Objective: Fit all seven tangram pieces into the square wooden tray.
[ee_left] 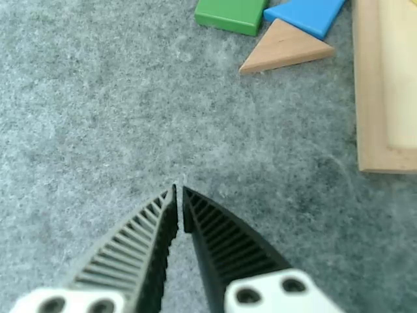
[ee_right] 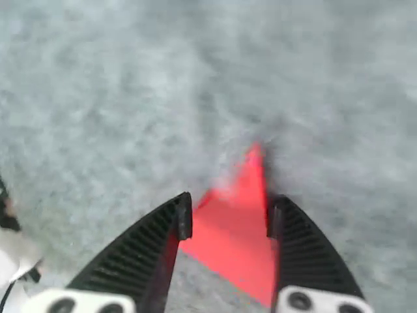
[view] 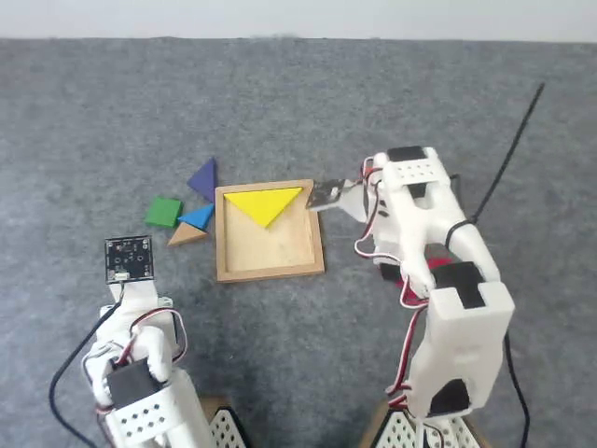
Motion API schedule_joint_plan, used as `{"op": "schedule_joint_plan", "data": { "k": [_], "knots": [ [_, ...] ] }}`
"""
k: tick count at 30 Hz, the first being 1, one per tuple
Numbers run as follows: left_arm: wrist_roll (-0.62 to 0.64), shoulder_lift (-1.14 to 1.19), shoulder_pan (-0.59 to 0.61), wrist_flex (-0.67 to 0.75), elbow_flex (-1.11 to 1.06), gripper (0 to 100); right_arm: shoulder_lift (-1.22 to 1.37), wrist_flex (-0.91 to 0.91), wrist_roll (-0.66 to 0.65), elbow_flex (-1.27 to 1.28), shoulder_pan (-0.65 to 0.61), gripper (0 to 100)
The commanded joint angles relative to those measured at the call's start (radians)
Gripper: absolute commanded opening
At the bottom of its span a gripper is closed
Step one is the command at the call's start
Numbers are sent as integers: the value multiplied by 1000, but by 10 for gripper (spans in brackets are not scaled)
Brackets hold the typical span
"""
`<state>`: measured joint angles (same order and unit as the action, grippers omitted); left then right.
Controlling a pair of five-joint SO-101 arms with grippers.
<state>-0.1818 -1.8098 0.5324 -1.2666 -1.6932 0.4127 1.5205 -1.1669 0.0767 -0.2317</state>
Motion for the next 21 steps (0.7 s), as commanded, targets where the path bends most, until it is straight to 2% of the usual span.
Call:
{"op": "schedule_joint_plan", "data": {
  "k": [1, 6, 9, 13, 17, 18, 21],
  "knots": [
    [-2, -18, 8, -3, 12, 14, -139, 19, -87, 46, 13, 180],
    [-2, -18, 8, -3, 12, 14, -383, 21, -218, 218, 15, 180],
    [-2, -18, 8, -3, 12, 14, -588, 10, -183, 344, -2, 181],
    [-2, -18, 8, -3, 12, 14, -848, -19, 89, 463, -4, 180],
    [-2, -18, 8, -3, 12, 14, -911, -47, 640, 549, 1, 177],
    [-2, -18, 8, -3, 12, 14, -891, -50, 726, 566, 12, 177],
    [-2, -18, 8, -3, 12, 14, -788, -137, 855, 580, 76, 177]
  ]
}}
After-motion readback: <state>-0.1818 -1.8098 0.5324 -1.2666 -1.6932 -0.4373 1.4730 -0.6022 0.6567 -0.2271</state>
